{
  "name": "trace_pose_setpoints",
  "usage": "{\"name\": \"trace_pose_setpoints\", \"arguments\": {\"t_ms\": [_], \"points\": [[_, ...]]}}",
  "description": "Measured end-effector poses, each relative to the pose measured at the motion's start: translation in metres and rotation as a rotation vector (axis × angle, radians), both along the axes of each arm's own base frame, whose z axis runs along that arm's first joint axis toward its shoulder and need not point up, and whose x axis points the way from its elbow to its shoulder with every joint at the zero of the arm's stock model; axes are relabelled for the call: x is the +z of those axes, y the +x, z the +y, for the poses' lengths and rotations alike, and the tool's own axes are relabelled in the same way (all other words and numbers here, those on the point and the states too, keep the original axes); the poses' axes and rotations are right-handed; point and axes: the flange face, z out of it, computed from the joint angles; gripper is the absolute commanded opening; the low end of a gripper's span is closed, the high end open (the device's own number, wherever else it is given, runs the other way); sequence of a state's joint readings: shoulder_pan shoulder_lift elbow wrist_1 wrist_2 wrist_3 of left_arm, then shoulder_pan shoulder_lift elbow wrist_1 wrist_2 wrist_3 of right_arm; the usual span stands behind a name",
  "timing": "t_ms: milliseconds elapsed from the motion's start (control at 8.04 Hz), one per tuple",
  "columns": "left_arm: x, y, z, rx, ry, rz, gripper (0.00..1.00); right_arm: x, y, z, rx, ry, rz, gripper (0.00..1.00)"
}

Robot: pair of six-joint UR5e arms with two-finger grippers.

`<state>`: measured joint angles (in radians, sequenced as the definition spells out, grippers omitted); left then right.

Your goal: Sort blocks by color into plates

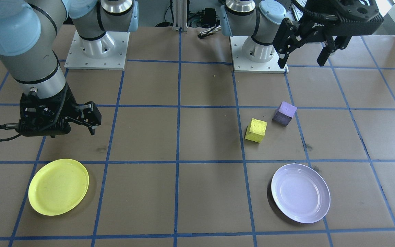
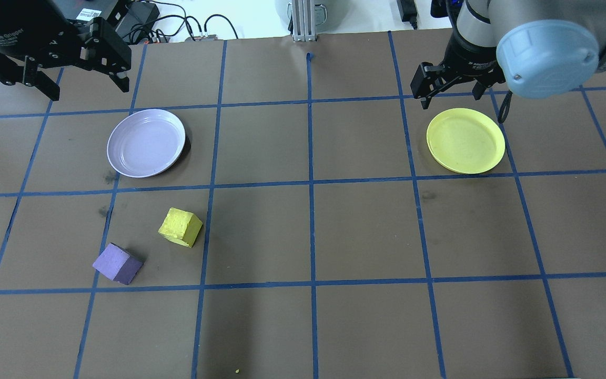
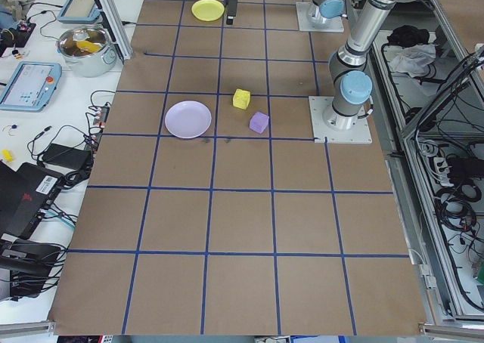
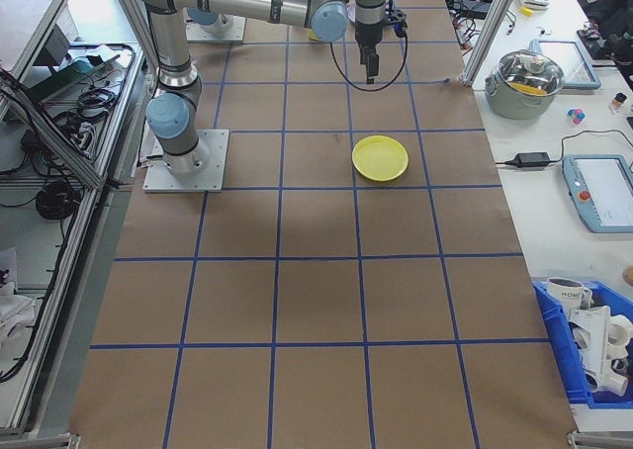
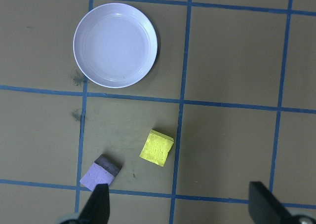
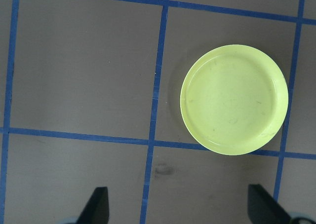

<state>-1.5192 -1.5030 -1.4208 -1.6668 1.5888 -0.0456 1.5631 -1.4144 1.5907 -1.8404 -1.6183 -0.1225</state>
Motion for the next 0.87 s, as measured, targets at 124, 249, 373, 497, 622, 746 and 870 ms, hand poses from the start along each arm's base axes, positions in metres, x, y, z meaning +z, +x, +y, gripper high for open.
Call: {"name": "trace_pose_setpoints", "arguments": {"t_ms": [124, 249, 373, 497, 622, 746, 870], "points": [[0.000, 0.001, -0.001, 0.000, 0.000, 0.000, 1.00, 0.000, 0.000, 0.000, 0.000, 0.000, 0.000, 1.00], [-0.001, 0.001, -0.001, 0.000, 0.001, -0.001, 1.00, 0.000, 0.000, 0.000, 0.000, 0.000, 0.000, 1.00], [0.000, 0.001, 0.000, -0.002, 0.000, -0.003, 1.00, 0.000, 0.000, 0.000, 0.000, 0.001, 0.000, 1.00], [0.001, 0.003, 0.003, -0.020, 0.002, -0.014, 1.00, 0.000, 0.000, 0.000, 0.000, 0.001, 0.000, 1.00], [-0.001, 0.014, 0.003, -0.053, 0.018, -0.033, 1.00, 0.000, 0.000, 0.000, 0.000, 0.000, 0.000, 1.00], [-0.012, 0.031, -0.001, -0.065, 0.048, -0.041, 1.00, 0.000, 0.000, 0.000, -0.001, 0.000, 0.000, 1.00], [-0.028, 0.048, -0.002, -0.088, 0.086, -0.040, 1.00, 0.000, 0.000, 0.000, -0.001, 0.000, -0.001, 1.00]]}}
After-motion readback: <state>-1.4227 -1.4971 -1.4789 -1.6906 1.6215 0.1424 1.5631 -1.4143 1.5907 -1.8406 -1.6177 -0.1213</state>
